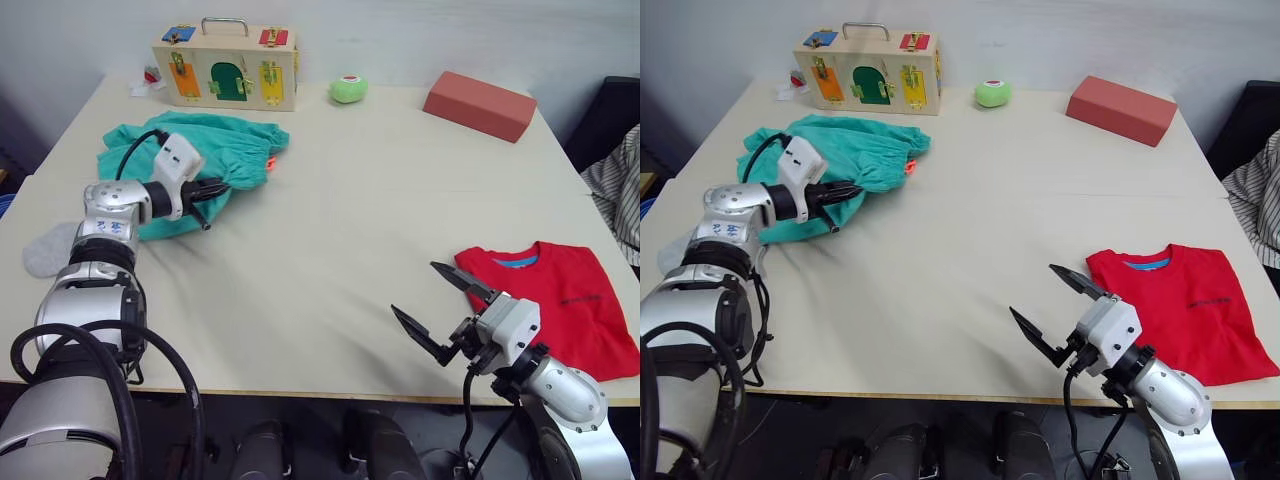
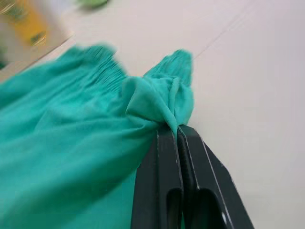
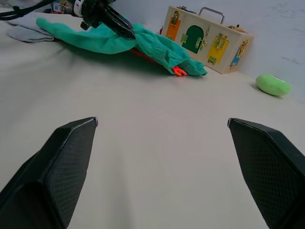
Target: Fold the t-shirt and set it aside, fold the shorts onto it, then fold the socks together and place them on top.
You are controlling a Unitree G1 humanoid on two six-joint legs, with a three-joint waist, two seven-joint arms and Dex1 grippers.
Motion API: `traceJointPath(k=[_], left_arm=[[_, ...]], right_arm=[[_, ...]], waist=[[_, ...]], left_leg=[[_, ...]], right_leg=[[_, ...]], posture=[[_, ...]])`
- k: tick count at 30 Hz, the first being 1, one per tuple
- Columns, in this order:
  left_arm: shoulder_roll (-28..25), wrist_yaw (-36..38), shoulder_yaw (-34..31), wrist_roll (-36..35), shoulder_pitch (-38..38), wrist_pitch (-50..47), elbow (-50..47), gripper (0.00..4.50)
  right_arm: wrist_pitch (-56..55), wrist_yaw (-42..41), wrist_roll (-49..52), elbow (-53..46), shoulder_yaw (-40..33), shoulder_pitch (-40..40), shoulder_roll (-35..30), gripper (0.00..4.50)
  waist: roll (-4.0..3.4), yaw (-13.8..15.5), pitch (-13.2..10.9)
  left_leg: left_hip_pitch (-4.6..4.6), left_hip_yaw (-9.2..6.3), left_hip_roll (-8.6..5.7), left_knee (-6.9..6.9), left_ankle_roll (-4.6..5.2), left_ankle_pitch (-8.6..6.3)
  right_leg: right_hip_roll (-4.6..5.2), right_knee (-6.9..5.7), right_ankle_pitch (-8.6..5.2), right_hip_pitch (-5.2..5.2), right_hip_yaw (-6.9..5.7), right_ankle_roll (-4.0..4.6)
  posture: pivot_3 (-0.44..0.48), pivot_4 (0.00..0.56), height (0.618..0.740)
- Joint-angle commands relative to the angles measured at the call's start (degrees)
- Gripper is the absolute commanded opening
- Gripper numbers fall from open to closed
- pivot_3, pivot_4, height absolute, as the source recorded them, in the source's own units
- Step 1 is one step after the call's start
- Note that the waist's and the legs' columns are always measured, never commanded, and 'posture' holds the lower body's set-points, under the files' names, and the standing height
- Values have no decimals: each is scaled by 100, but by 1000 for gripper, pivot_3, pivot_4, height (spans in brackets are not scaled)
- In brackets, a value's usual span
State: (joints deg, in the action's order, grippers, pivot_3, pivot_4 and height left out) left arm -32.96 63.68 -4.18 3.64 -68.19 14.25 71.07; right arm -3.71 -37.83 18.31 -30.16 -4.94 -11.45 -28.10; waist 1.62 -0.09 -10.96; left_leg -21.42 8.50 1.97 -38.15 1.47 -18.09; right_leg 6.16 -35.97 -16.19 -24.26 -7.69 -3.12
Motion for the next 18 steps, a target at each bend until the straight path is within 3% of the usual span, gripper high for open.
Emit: traceJointPath(k=[1,5,9,15,18], left_arm=[[245,1335,303,-289,261,-12,-894,24],[762,1974,814,-780,1394,-1142,-3136,24],[1061,1809,1269,-1085,2455,-2371,-5131,24],[1158,1222,1539,-1140,3054,-3336,-6105,24],[1102,1169,1547,-1368,3325,-3543,-6661,618]], right_arm=[[-41,-129,91,9,-25,72,-86,4500],[-9,-269,135,49,-117,40,-212,4500],[50,-374,192,25,-195,-32,-352,4500],[129,-486,198,-27,-189,-132,-496,4500],[182,-596,174,-10,-82,-107,-585,4500]], waist=[[0,-4,0],[-2,-23,1],[-1,-16,0],[-3,-1,1],[-4,-6,1]], left_leg=[[0,1,0,-1,0,0],[4,7,9,-2,-2,3],[0,4,28,-16,-7,5],[9,1,47,-25,-14,7],[11,1,55,-23,-19,5]], right_leg=[[-7,-1,0,-1,2,0],[-23,-7,0,-4,27,0],[-34,-8,0,-6,75,0],[-37,-17,9,-3,91,14],[-42,-18,9,-3,94,15]], posture=[[0,150,740],[0,150,740],[0,150,740],[0,150,740],[0,150,740]])
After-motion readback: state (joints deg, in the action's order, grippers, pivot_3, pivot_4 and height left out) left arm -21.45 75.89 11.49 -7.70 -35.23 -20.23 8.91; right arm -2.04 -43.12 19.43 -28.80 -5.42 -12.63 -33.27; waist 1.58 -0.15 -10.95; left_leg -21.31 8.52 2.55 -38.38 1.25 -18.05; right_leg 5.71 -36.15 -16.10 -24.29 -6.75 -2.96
